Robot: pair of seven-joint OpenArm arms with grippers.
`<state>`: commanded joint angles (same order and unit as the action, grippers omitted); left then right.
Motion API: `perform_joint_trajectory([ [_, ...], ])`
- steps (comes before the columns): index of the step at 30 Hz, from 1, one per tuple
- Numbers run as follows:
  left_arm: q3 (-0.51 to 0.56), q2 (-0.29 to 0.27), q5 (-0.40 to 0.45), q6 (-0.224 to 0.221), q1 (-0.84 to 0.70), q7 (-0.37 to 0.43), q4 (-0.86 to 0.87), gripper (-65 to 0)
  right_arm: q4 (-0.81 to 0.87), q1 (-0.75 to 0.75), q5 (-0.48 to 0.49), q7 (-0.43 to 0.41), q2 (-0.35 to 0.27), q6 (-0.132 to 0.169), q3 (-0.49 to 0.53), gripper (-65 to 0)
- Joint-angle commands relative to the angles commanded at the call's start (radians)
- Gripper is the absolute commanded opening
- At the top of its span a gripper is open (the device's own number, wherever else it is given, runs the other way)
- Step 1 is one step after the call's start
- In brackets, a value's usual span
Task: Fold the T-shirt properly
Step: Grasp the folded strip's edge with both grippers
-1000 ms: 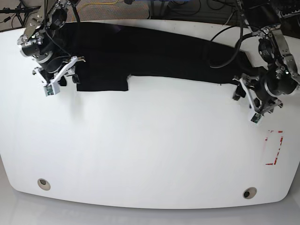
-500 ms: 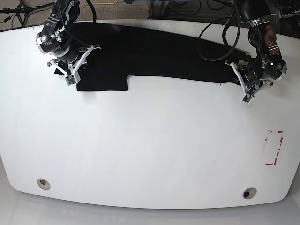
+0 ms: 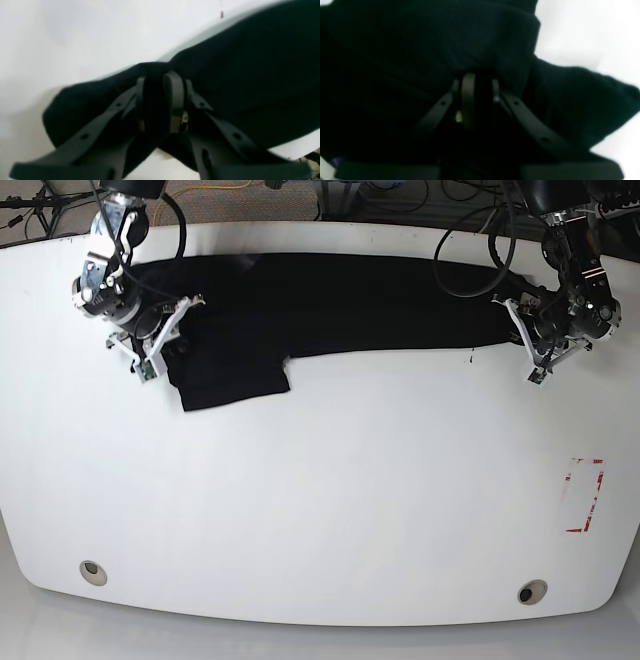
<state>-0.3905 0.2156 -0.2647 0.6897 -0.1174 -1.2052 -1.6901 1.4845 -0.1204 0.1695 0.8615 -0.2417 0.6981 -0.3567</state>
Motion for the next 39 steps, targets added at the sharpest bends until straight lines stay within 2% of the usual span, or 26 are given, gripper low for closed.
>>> perform_joint_trajectory([
  [7,0.008,-0.011,0.003,0.000,0.072,0.000,0.037,-49.4,-0.063,0.094,-0.003,-0.011,-0.011,0.000,0.006,-56.3],
  [13,0.008,-0.020,0.005,0.000,0.152,0.000,0.107,-45.7,-0.026,0.115,-0.028,-0.002,-0.025,0.000,0.006,-56.3],
  [16,0.009,-0.020,0.003,0.000,0.175,0.000,0.114,-45.6,0.066,0.114,-0.023,0.040,-0.021,0.000,0.005,-56.1],
  [19,0.009,-0.017,0.003,0.000,0.206,0.000,0.112,-45.4,0.178,0.115,-0.021,0.118,-0.018,0.000,0.003,-55.2],
  [21,0.009,-0.017,0.003,0.000,0.219,-0.002,0.114,-45.4,0.235,0.127,-0.021,0.152,0.002,0.000,0.005,-50.9],
  [23,0.009,-0.017,0.002,0.000,0.233,-0.005,0.114,-45.4,0.275,0.149,-0.028,0.173,0.028,0.000,0.000,-43.1],
  [25,0.009,-0.017,0.002,0.000,0.245,-0.006,0.110,-45.4,0.284,0.173,-0.028,0.183,0.044,0.000,0.000,-29.5],
  [28,0.009,-0.015,0.000,0.000,0.245,-0.008,0.109,-45.4,0.276,0.209,-0.028,0.183,0.049,0.000,0.002,-15.4],
  [30,0.009,-0.014,0.000,0.000,0.245,-0.008,0.109,-45.4,0.242,0.230,-0.029,0.181,0.049,0.000,0.003,-10.9],
  [34,0.008,0.005,0.000,0.000,0.242,-0.008,0.109,-45.4,0.137,0.290,-0.029,0.160,0.043,0.000,0.003,-11.3],
  [36,0.006,0.006,0.000,0.000,0.239,-0.008,0.109,-45.4,0.061,0.315,-0.029,0.117,0.037,0.000,0.002,-12.2],
  [39,0.003,0.006,-0.002,0.000,0.236,-0.008,0.107,-45.4,-0.052,0.339,-0.026,0.044,-0.011,0.000,0.005,-13.3],
])
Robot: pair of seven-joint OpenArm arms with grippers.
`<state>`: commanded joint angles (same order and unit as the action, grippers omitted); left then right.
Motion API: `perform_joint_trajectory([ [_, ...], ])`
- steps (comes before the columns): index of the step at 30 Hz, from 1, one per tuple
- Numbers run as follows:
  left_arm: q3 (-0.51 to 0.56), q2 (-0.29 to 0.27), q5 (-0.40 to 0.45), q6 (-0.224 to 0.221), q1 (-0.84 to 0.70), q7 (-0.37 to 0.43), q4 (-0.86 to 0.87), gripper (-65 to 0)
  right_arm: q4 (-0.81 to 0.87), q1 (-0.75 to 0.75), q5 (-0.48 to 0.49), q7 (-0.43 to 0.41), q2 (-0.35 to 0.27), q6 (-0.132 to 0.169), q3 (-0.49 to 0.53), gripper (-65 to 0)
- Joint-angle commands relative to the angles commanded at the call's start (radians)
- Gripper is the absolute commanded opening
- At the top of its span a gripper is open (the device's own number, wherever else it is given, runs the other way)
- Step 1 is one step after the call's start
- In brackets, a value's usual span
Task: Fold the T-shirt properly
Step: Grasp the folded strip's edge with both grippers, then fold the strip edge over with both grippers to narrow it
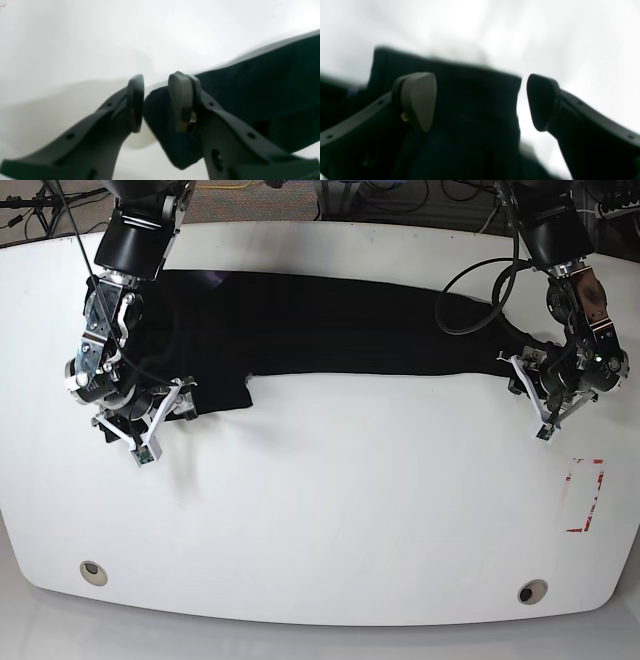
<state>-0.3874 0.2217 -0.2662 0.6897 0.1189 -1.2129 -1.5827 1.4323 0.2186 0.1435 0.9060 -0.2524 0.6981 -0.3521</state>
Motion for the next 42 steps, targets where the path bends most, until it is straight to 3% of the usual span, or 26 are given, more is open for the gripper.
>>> perform_joint_trajectory([
  [7,-0.003,0.025,0.000,0.000,-0.002,0.000,0.002,-45.4,-0.207,0.043,0.002,-0.130,-0.037,0.000,-0.003,-13.2],
  [18,-0.003,0.025,0.000,0.000,-0.002,0.002,0.002,-45.7,-0.224,0.017,0.002,-0.147,-0.044,0.000,-0.002,-14.4],
  [28,-0.003,0.025,0.000,0.000,-0.002,0.002,0.002,-45.7,-0.224,0.002,0.000,-0.149,-0.012,0.000,-0.002,-46.0],
  [34,-0.003,0.025,0.002,0.000,-0.002,0.002,0.002,-45.8,-0.224,0.000,0.000,-0.149,-0.005,0.000,0.002,-61.2],
  [36,-0.003,0.025,0.002,0.000,-0.002,0.002,0.002,-45.8,-0.219,0.000,0.003,-0.149,-0.003,0.000,0.002,-64.5],
  [42,-0.003,0.025,0.005,0.000,-0.002,0.002,0.002,-45.8,-0.101,-0.011,0.006,-0.120,0.012,0.000,-0.006,-65.0],
])
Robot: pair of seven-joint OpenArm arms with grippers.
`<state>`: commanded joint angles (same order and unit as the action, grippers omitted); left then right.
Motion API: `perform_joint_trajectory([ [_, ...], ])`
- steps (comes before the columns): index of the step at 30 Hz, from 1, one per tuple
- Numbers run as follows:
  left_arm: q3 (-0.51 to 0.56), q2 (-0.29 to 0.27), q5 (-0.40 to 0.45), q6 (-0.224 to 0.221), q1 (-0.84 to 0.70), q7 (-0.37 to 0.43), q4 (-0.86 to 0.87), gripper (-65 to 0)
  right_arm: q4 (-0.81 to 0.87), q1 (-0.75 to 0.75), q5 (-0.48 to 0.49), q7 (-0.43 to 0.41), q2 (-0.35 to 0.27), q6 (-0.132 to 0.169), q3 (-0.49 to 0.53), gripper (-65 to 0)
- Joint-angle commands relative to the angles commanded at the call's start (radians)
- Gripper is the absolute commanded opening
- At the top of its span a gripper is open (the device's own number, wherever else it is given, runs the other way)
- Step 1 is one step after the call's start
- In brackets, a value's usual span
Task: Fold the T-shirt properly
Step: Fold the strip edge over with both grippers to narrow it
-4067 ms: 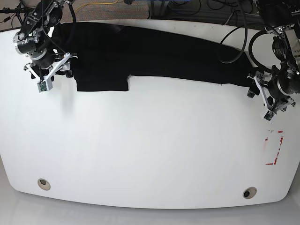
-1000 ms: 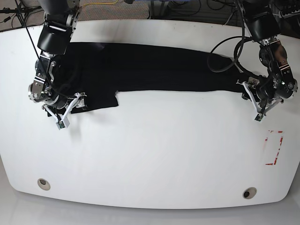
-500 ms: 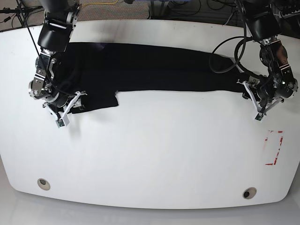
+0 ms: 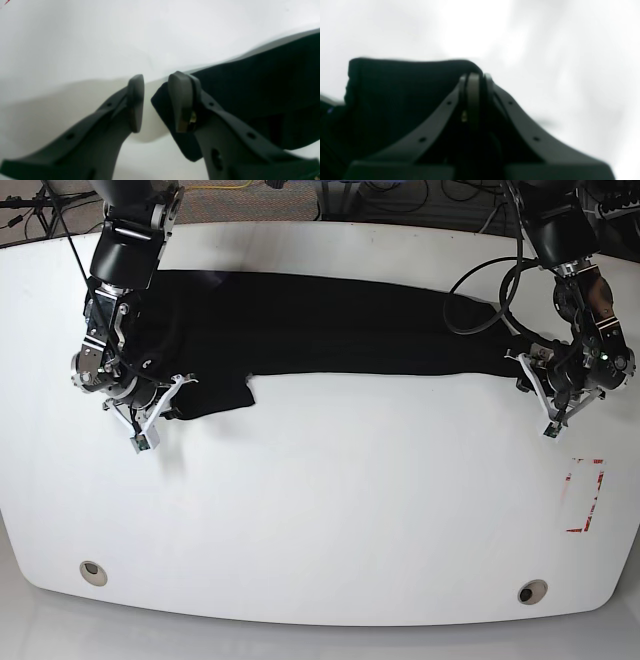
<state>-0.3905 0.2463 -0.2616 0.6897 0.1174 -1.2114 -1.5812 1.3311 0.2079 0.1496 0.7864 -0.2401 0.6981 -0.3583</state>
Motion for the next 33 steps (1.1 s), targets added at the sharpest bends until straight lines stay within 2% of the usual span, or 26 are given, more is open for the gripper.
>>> perform_joint_trajectory([
  [6,0.000,0.002,0.002,0.000,-0.014,0.003,0.002,-45.8,0.253,-0.052,0.000,0.132,0.068,0.000,-0.049,-65.0],
  [10,0.002,0.002,0.002,0.000,-0.025,0.003,0.005,-45.8,0.445,-0.100,0.000,0.249,0.127,0.000,-0.057,-65.0],
  [19,0.005,0.002,0.002,0.000,-0.034,0.005,0.008,-45.8,0.631,-0.230,0.002,0.382,0.216,0.000,-0.049,-65.0],
  [21,0.005,0.002,0.002,0.000,-0.035,0.005,0.008,-45.8,0.634,-0.252,0.014,0.391,0.221,0.000,-0.049,-65.0],
  [27,0.005,0.002,0.003,0.000,-0.035,0.005,0.009,-45.8,0.634,-0.347,0.157,0.400,0.213,0.000,-0.048,-65.0],
  [30,0.005,0.002,0.003,0.000,-0.035,0.005,0.009,-45.8,0.634,-0.387,0.259,0.413,0.175,0.000,-0.040,-65.0],
  [33,0.005,0.000,0.003,0.000,-0.035,0.005,0.009,-45.8,0.631,-0.417,0.365,0.448,0.127,0.000,0.018,-65.0],
])
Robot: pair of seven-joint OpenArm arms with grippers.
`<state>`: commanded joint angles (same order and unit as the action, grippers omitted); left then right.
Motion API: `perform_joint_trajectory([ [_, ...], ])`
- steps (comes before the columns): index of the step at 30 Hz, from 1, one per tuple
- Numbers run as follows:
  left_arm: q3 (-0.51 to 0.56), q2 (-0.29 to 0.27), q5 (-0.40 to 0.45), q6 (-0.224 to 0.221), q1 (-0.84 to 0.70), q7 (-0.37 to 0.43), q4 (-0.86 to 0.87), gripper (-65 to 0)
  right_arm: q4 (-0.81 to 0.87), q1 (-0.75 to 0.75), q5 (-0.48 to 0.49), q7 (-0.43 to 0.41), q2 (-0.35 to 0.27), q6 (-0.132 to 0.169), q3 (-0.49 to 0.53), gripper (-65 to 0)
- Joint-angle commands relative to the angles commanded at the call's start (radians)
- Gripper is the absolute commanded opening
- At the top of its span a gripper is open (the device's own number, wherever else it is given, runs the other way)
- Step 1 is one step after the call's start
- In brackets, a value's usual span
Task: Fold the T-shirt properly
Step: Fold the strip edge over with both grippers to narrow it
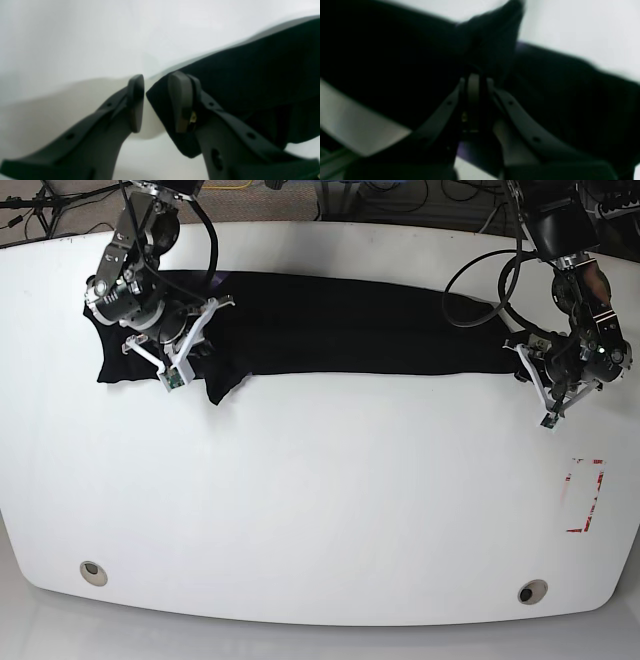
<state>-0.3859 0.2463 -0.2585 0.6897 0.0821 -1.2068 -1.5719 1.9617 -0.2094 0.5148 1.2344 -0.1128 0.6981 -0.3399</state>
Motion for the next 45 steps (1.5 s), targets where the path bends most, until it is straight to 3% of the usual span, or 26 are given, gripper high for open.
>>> perform_joint_trajectory([
  [7,0.000,-0.003,0.000,0.000,-0.002,0.000,0.000,-45.8,0.002,-0.057,0.204,0.006,-0.083,0.000,0.097,-65.0],
  [16,0.000,-0.003,0.000,0.000,-0.018,0.000,0.000,-45.8,-0.003,-0.061,0.221,0.006,-0.150,0.000,0.201,-63.1],
  [19,-0.002,-0.003,0.000,0.000,-0.029,0.000,0.000,-45.8,-0.003,-0.061,0.221,0.008,-0.169,0.000,0.207,-54.9],
  [26,-0.003,-0.003,-0.006,0.000,-0.040,0.000,-0.008,-45.8,0.000,-0.060,0.230,0.005,-0.245,0.000,0.209,-21.4],
  [28,-0.003,-0.003,-0.006,0.000,-0.051,0.000,-0.008,-45.8,0.000,-0.055,0.249,0.003,-0.264,0.000,0.201,-17.4],
  [36,-0.003,-0.005,-0.008,0.000,-0.051,0.000,-0.009,-45.7,0.000,-0.051,0.264,0.003,-0.273,0.000,0.034,-27.1],
  [43,-0.005,-0.005,-0.008,0.000,-0.049,0.000,-0.009,-45.6,-0.003,-0.051,0.089,0.003,-0.267,0.000,-0.034,-54.4],
  [45,-0.005,-0.005,-0.008,0.000,-0.049,0.000,-0.009,-45.6,-0.003,-0.058,0.077,0.003,-0.265,0.000,-0.031,-57.5],
])
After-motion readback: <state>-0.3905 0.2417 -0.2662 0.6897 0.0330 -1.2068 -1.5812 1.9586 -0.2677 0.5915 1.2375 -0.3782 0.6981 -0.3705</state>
